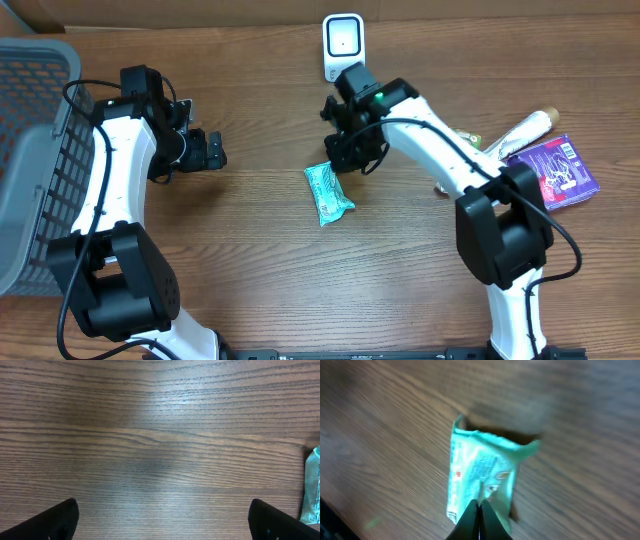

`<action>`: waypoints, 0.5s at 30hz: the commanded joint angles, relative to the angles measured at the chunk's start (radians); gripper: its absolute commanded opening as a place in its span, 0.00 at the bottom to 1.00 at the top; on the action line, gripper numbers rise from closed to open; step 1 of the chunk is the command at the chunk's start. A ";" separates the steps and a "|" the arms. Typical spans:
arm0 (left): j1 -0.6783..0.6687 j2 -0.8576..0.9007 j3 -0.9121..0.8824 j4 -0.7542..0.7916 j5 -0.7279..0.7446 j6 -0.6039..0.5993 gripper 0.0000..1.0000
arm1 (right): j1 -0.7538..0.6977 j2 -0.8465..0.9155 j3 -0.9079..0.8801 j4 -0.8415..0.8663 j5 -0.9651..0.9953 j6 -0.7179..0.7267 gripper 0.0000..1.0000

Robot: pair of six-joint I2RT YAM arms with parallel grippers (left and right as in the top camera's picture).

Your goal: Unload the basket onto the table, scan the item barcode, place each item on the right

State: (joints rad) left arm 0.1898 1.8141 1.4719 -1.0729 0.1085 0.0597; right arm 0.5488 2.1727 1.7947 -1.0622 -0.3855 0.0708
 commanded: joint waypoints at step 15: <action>-0.007 -0.019 -0.003 0.001 0.000 0.018 0.99 | 0.102 0.094 -0.079 0.077 0.258 0.170 0.04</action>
State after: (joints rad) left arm 0.1898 1.8141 1.4719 -1.0729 0.1085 0.0597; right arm 0.6601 2.2150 1.7535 -0.9989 -0.1837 0.2100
